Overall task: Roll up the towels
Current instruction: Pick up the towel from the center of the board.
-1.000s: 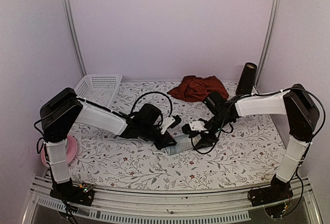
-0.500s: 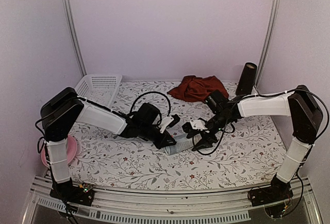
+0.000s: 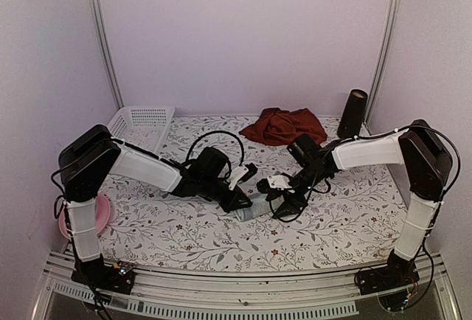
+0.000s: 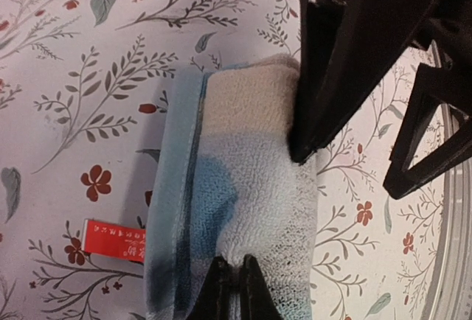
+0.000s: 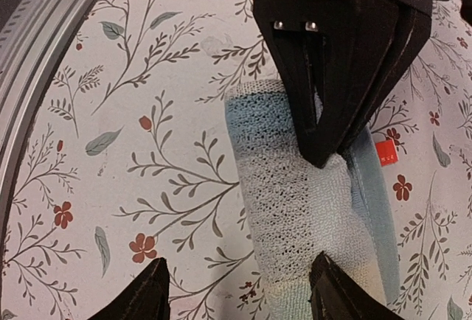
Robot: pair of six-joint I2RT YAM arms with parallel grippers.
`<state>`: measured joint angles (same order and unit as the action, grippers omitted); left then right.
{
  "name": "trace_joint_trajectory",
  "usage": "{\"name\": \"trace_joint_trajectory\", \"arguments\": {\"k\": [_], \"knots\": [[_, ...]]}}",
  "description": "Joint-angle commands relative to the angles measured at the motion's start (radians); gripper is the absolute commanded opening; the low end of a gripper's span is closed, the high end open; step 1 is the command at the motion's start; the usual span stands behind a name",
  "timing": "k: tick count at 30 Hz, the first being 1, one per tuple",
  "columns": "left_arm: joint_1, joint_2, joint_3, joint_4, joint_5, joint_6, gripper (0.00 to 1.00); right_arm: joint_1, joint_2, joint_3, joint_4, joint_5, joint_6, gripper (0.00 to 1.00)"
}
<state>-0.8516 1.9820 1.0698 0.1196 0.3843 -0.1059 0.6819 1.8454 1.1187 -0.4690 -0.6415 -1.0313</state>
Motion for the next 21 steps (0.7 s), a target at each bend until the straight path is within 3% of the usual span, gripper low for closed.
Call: {"name": "trace_joint_trajectory", "arguments": {"k": [1, 7, 10, 14, 18, 21], "knots": [[0.018, 0.066, -0.023, -0.106, -0.037, 0.003, 0.01, 0.006, 0.021, 0.006, 0.088, 0.084, 0.082, 0.65], [0.019, 0.061, -0.023, -0.106, -0.012, 0.002, 0.10, 0.006, 0.062, 0.013, 0.076, 0.112, 0.084, 0.65], [0.024, 0.030, -0.033, -0.097, -0.012, -0.006, 0.38, 0.005, 0.086, 0.015, 0.039, 0.114, 0.050, 0.64], [0.037, -0.005, -0.033, -0.090, 0.004, -0.013, 0.60, 0.007, 0.095, 0.015, 0.032, 0.128, 0.027, 0.63], [0.061, -0.005, -0.020, -0.086, 0.032, -0.033, 0.75, 0.008, 0.099, 0.020, 0.029, 0.136, 0.031, 0.63], [0.080, 0.013, -0.010, -0.084, 0.084, -0.056, 0.80, 0.007, 0.103, 0.020, 0.025, 0.136, 0.027, 0.62]]}}
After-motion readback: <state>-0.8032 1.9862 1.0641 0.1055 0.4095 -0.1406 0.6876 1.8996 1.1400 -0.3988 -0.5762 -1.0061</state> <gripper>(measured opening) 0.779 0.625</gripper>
